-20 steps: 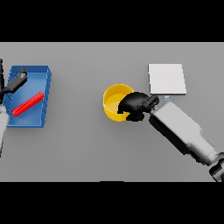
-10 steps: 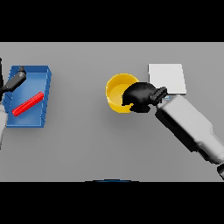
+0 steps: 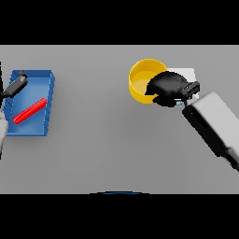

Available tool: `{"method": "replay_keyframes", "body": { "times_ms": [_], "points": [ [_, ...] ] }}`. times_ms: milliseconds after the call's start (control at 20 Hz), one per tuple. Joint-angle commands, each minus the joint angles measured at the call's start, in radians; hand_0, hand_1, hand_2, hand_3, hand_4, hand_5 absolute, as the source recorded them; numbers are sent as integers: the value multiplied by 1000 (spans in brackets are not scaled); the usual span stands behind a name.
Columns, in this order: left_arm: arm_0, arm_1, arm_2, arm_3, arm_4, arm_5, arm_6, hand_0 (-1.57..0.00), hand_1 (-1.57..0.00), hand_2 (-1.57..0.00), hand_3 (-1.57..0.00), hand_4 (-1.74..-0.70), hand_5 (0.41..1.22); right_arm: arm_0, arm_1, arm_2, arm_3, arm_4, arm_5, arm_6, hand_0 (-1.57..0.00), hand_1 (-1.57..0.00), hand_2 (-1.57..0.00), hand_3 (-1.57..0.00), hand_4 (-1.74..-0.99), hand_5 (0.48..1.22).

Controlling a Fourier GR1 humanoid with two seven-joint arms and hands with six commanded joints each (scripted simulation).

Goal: Pick up the red beaker and tilt it to pour out 1 green nut into yellow bowl. Pick up the yellow bowl and place it on the metallic measuring scale.

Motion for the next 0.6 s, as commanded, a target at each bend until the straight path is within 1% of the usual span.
{"method": "replay_keyframes", "body": {
  "times_ms": [0,50,100,150,200,300,400,450,550],
  "points": [
    [11,2,1,-20,3,-3,1,1,1,1,1,-744,710,-13,-6,-11,32,8,-21,-6,-1570,-1570,-1504,-1239,-1741,1221],
    [12,7,6,-20,8,-7,3,1,1,1,1,-744,710,-24,-20,-26,62,16,-41,-10,-1570,-1570,-1516,-1227,-1741,1221],
    [13,4,7,-21,6,-3,13,1,1,1,1,-744,708,-34,-27,-40,82,18,-54,-1,-1571,-1571,-1527,-1219,-1741,1221],
    [22,6,6,-25,7,-5,5,1,1,1,1,-743,708,-33,-40,-48,114,23,-84,-32,-1571,-1571,-1536,-1209,-1741,1221],
    [16,7,3,-31,4,-10,20,1,1,1,1,-741,706,-31,-48,-58,134,25,-96,-32,-1571,-1571,-1540,-1198,-1741,1221],
    [17,5,5,-40,10,-14,27,1,1,1,1,-737,699,-40,-61,-78,178,25,-119,-57,-1571,-1571,-1508,-1186,-1741,1221],
    [24,12,7,-43,12,-21,27,1,1,1,1,-731,696,-60,-64,-105,245,24,-139,-58,-1571,-1571,-1508,-1171,-1741,1221],
    [25,10,4,-51,10,-21,28,1,1,1,1,-728,691,-53,-66,-108,274,32,-161,-61,-1571,-1571,-1506,-1176,-1741,1221],
    [26,6,4,-39,8,-16,18,1,1,1,1,-725,685,-46,-59,-107,339,53,-212,-80,-1571,-1571,-1478,-1230,-1741,1221]
  ]
}}
